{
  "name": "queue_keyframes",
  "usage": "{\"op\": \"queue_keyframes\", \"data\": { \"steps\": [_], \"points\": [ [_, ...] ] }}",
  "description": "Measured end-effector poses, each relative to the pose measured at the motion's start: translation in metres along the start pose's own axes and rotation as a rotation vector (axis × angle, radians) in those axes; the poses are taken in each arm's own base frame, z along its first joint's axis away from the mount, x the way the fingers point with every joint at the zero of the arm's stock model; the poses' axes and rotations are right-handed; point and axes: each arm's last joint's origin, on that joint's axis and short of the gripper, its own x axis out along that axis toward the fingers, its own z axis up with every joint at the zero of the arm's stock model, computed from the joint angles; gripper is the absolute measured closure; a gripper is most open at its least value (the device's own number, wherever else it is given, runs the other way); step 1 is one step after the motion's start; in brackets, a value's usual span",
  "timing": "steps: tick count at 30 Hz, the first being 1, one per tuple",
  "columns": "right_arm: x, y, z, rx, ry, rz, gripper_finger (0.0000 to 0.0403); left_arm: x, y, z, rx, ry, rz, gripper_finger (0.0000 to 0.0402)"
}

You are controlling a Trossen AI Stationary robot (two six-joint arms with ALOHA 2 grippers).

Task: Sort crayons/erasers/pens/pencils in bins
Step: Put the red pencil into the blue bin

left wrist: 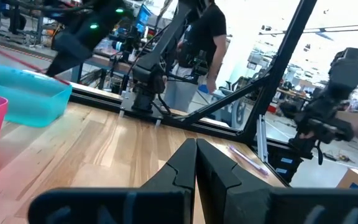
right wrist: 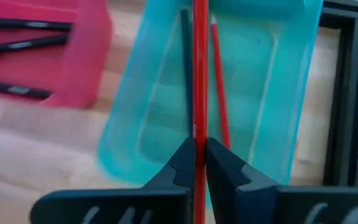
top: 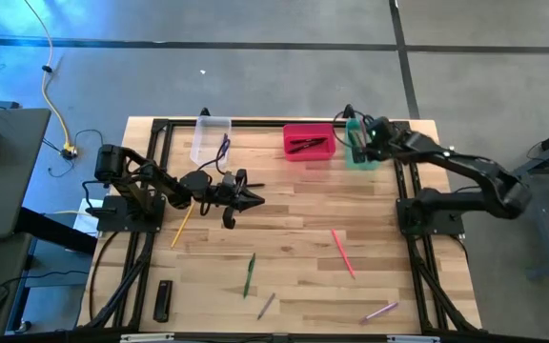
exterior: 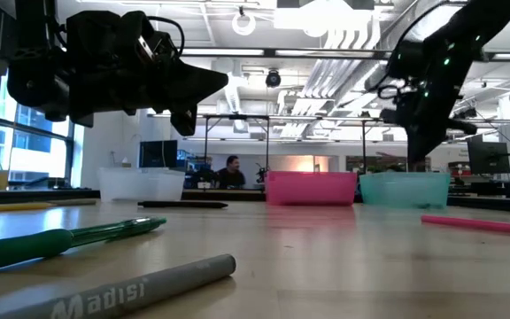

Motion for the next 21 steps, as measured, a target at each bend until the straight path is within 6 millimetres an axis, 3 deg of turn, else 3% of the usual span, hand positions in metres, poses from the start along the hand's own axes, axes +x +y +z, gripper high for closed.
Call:
{"op": "queue_keyframes", "data": {
  "steps": [6, 11, 16, 21],
  "points": [
    [0.036, -0.015, 0.01, -0.036, 0.132, -0.027, 0.0395, 0.0, 0.0, 0.0, 0.0, 0.0, 0.0, 0.0402],
    [0.054, -0.017, 0.009, -0.072, 0.204, -0.037, 0.0395, 0.0, 0.0, 0.0, 0.0, -0.002, 0.006, 0.0401],
    [0.056, -0.017, 0.01, -0.096, 0.193, -0.036, 0.0379, 0.0, 0.0, 0.0, -0.003, -0.004, 0.011, 0.0402],
    [0.044, -0.014, 0.021, -0.129, 0.152, -0.015, 0.0322, -0.001, 0.003, 0.001, -0.03, -0.011, 0.038, 0.0402]
  ]
}}
